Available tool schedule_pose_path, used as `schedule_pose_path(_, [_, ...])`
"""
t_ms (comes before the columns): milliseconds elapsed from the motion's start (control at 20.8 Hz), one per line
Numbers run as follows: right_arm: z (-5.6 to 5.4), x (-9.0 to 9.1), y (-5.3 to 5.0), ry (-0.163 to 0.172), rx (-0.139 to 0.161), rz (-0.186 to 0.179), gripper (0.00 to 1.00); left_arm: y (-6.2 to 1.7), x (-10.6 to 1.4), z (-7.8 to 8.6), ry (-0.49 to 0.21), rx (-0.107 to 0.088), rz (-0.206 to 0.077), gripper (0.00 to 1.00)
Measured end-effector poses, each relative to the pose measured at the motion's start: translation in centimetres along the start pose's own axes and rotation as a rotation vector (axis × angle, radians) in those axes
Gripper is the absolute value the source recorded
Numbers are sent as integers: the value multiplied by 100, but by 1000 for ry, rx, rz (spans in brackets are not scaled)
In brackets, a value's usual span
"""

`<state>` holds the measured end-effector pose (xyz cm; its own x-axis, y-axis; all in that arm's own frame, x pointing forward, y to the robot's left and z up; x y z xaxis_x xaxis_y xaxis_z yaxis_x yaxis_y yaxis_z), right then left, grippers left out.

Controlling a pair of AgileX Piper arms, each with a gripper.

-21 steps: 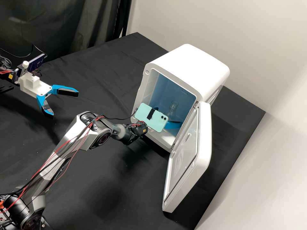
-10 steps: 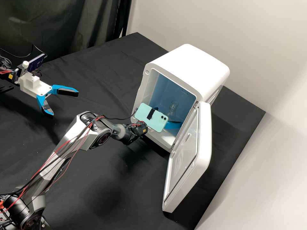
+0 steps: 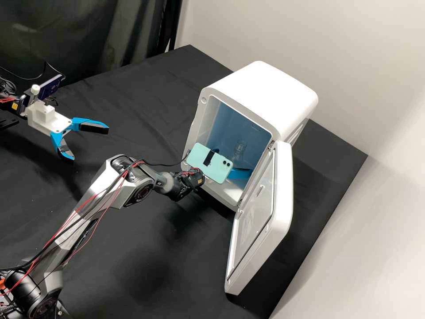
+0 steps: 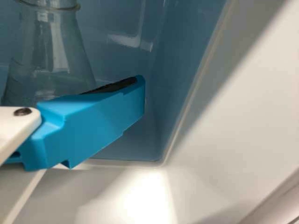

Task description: Place the flask in the incubator

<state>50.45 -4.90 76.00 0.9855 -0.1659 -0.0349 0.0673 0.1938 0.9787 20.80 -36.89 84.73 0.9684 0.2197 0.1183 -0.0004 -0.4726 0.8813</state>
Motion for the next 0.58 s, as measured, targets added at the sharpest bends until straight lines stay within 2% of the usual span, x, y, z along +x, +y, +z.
schedule_pose_path(193, [0,0,0,0,0,0,100,12,-6,-27,9,3,4,100])
schedule_pose_path(289, [4,-4,-6,-1,0,-2,100,49,-22,-55,17,8,20,100])
schedule_pose_path(433, [75,-76,-98,-15,0,-18,100,77,-34,-83,27,13,31,100])
schedule_pose_path(530, [96,-160,-109,-8,-4,1,100,70,-39,-80,23,14,27,100])
schedule_pose_path(578, [103,-208,-114,-9,-1,-2,100,70,-39,-78,21,15,27,100])
